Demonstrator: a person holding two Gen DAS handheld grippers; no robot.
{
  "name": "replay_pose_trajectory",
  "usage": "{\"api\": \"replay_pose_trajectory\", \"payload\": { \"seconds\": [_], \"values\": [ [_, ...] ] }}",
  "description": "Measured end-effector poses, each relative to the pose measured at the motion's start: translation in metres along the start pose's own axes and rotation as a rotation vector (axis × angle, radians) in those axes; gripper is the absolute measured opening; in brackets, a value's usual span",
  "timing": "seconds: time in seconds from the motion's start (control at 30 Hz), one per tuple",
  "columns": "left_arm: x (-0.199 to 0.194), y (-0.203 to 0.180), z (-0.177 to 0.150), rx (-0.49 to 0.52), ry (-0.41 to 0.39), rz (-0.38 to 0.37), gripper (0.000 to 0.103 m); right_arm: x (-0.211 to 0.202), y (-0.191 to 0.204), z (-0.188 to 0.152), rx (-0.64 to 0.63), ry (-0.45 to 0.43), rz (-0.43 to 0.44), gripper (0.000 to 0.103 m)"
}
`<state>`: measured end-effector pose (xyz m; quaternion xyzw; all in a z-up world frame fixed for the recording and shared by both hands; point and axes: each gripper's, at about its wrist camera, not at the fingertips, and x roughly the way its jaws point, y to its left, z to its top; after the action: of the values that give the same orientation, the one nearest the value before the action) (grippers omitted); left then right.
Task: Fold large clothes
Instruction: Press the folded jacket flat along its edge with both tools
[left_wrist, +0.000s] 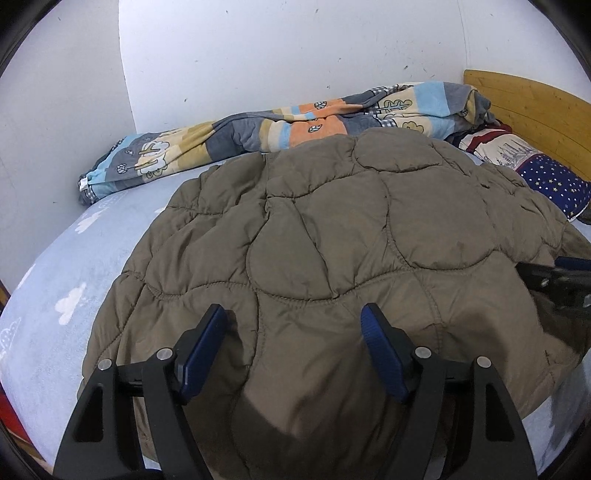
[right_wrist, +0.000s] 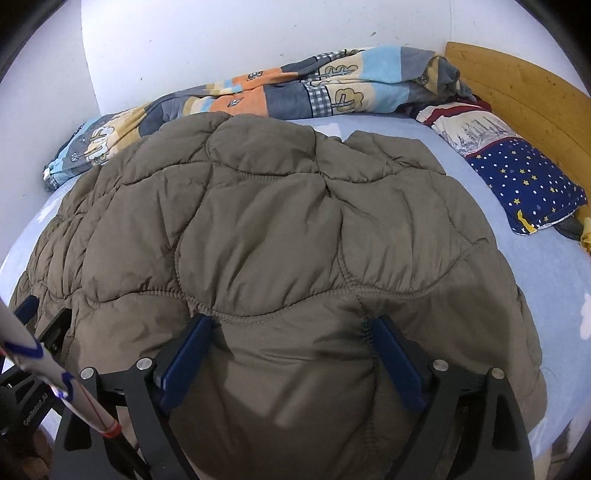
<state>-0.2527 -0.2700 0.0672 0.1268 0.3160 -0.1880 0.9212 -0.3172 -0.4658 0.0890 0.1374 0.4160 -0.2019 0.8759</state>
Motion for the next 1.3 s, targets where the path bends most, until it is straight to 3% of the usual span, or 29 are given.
{"api": "replay_pose_trajectory", "payload": {
  "seconds": [0.17, 0.3, 0.43, 0.57, 0.77, 0.87, 0.97, 1.03, 1.1, 1.17, 1.3],
  "values": [
    [0.000, 0.001, 0.000, -0.012, 0.004, -0.004, 0.075, -0.026, -0.015, 0.000, 0.037, -0.053, 0.018, 0.093],
    [0.000, 0.002, 0.000, -0.012, 0.005, -0.005, 0.075, -0.047, -0.049, -0.007, 0.100, -0.112, -0.095, 0.093],
    [0.002, 0.002, 0.000, -0.025, 0.014, -0.010, 0.076, -0.041, -0.082, -0.019, 0.162, -0.047, -0.144, 0.093],
    [0.004, 0.005, -0.003, -0.037, 0.020, -0.025, 0.077, -0.009, -0.093, -0.026, 0.219, 0.053, -0.107, 0.094],
    [-0.006, 0.013, -0.007, -0.045, 0.008, -0.046, 0.077, -0.009, -0.098, -0.022, 0.254, 0.039, -0.097, 0.096],
    [-0.028, 0.025, -0.007, -0.074, -0.028, -0.028, 0.077, -0.038, -0.079, -0.023, 0.202, -0.059, -0.160, 0.094],
    [-0.043, 0.043, -0.009, -0.118, -0.051, 0.044, 0.077, -0.068, -0.050, -0.022, 0.106, -0.174, -0.141, 0.094],
    [-0.040, 0.058, -0.013, -0.161, -0.017, 0.062, 0.077, -0.082, -0.027, -0.025, 0.045, -0.236, -0.115, 0.094],
    [-0.027, 0.070, -0.022, -0.171, 0.064, 0.092, 0.077, -0.077, -0.004, -0.030, 0.001, -0.204, -0.046, 0.094],
    [-0.016, 0.074, -0.028, -0.162, 0.115, 0.076, 0.077, -0.060, 0.013, -0.036, -0.023, -0.131, -0.031, 0.094],
    [-0.013, 0.066, -0.029, -0.095, 0.115, 0.093, 0.078, -0.021, 0.027, -0.043, -0.047, -0.007, -0.057, 0.096]
  ]
}}
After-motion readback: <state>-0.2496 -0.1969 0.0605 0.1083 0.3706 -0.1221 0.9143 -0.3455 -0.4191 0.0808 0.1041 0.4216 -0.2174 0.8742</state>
